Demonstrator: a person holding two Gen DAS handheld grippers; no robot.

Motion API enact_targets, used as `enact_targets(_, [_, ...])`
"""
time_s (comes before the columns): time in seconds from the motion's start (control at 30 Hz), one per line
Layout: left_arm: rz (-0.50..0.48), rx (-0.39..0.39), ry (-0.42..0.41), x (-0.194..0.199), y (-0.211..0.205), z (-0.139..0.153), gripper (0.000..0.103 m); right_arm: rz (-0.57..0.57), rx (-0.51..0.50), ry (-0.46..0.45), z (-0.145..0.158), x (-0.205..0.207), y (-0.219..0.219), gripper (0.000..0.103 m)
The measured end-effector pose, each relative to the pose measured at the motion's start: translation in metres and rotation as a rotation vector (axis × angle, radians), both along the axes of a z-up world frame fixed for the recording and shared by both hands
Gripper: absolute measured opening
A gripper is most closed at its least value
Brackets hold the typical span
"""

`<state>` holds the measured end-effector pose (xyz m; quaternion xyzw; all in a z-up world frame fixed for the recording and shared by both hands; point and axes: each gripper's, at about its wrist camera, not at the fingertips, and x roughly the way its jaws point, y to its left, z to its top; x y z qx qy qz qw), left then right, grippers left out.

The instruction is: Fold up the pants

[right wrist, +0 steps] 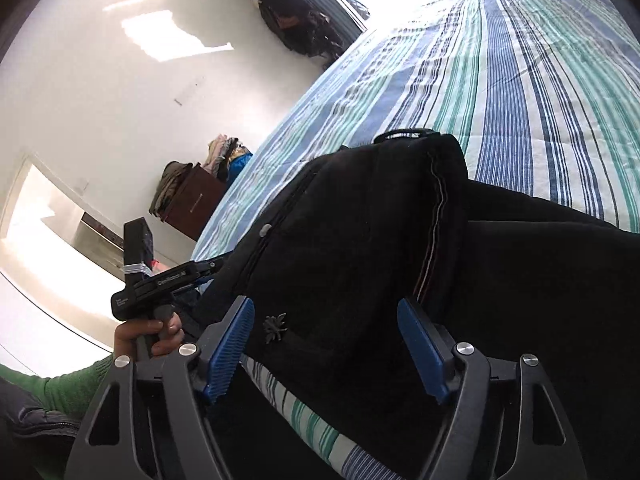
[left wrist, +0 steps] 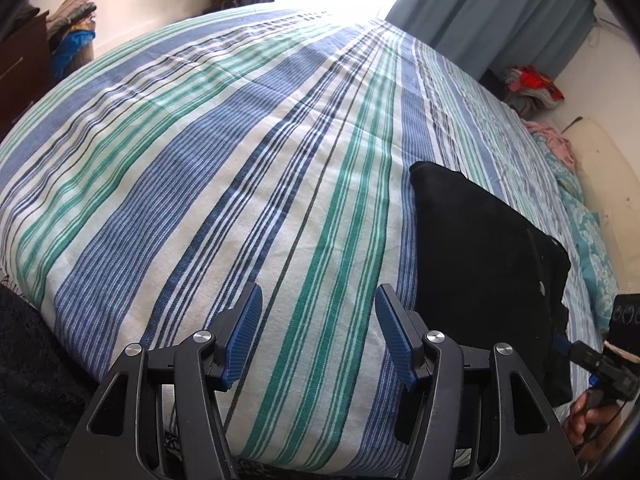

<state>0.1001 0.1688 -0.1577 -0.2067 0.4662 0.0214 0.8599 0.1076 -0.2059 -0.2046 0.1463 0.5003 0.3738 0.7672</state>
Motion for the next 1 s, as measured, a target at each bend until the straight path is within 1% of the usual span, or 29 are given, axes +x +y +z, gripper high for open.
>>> enact_targets(0.07, [0.015, -0.014, 0.003, 0.000, 0.004, -0.001, 0.061, 0.014, -0.023, 0.059, -0.013, 0.009, 0.003, 0.074])
enact_targets(0.1, [0.020, -0.017, 0.003, 0.000, 0.005, -0.001, 0.061, 0.029, -0.014, 0.086, -0.018, 0.012, 0.005, 0.074])
enact_targets(0.2, [0.022, -0.019, 0.009, 0.001, 0.006, -0.003, 0.061, 0.080, 0.069, 0.175, -0.026, 0.015, 0.004, 0.074])
enact_targets(0.23, [0.020, -0.018, 0.012, 0.001, 0.005, -0.004, 0.061, 0.073, 0.093, 0.203, -0.027, 0.015, 0.001, 0.074])
enact_targets(0.27, [0.016, -0.016, 0.016, 0.002, 0.003, -0.005, 0.061, 0.053, 0.104, 0.230, -0.030, 0.018, -0.003, 0.072])
enact_targets(0.33, [0.005, -0.009, 0.022, 0.002, -0.001, -0.007, 0.061, -0.011, 0.075, 0.278, -0.038, 0.026, -0.009, 0.070])
enact_targets(0.4, [-0.007, 0.002, 0.020, 0.003, -0.005, -0.006, 0.061, -0.053, 0.088, 0.306, -0.041, 0.030, -0.010, 0.070])
enact_targets(0.43, [-0.014, 0.007, 0.017, 0.003, -0.007, -0.005, 0.061, -0.050, 0.078, 0.301, -0.039, 0.029, -0.008, 0.071])
enact_targets(0.5, [-0.024, 0.015, 0.014, 0.002, -0.009, -0.005, 0.061, -0.006, 0.030, 0.272, -0.033, 0.028, 0.003, 0.070])
enact_targets(0.53, [-0.025, 0.018, 0.014, 0.002, -0.009, -0.005, 0.061, 0.015, 0.002, 0.263, -0.030, 0.027, 0.007, 0.054])
enact_targets(0.57, [-0.024, 0.018, 0.015, 0.002, -0.008, -0.005, 0.061, 0.032, -0.009, 0.264, -0.028, 0.028, 0.010, 0.031])
enact_targets(0.6, [-0.021, 0.017, 0.017, 0.002, -0.007, -0.005, 0.061, 0.032, -0.020, 0.273, -0.029, 0.030, 0.013, 0.031])
enact_targets(0.63, [-0.016, 0.014, 0.017, 0.001, -0.006, -0.005, 0.061, 0.023, -0.020, 0.262, -0.027, 0.028, 0.014, 0.028])
enact_targets(0.67, [-0.011, 0.011, 0.017, 0.001, -0.005, -0.005, 0.061, 0.018, -0.004, 0.241, -0.022, 0.026, 0.014, 0.020])
enact_targets(0.7, [-0.006, 0.009, 0.016, 0.001, -0.003, -0.005, 0.061, 0.006, 0.030, 0.226, -0.017, 0.024, 0.013, 0.019])
enact_targets(0.77, [0.001, 0.006, 0.015, 0.000, -0.001, -0.005, 0.061, -0.030, 0.131, 0.201, -0.005, 0.018, 0.008, 0.016])
enact_targets(0.83, [0.004, 0.008, 0.013, 0.000, -0.001, -0.004, 0.061, -0.054, 0.219, 0.162, 0.012, 0.012, 0.002, 0.015])
enact_targets(0.9, [0.003, 0.007, 0.009, 0.000, -0.001, -0.003, 0.061, -0.096, 0.298, 0.152, 0.028, 0.010, -0.007, 0.013])
enact_targets(1.0, [-0.007, 0.008, 0.002, -0.002, -0.003, 0.000, 0.061, -0.107, 0.365, 0.114, 0.052, 0.007, -0.018, 0.012])
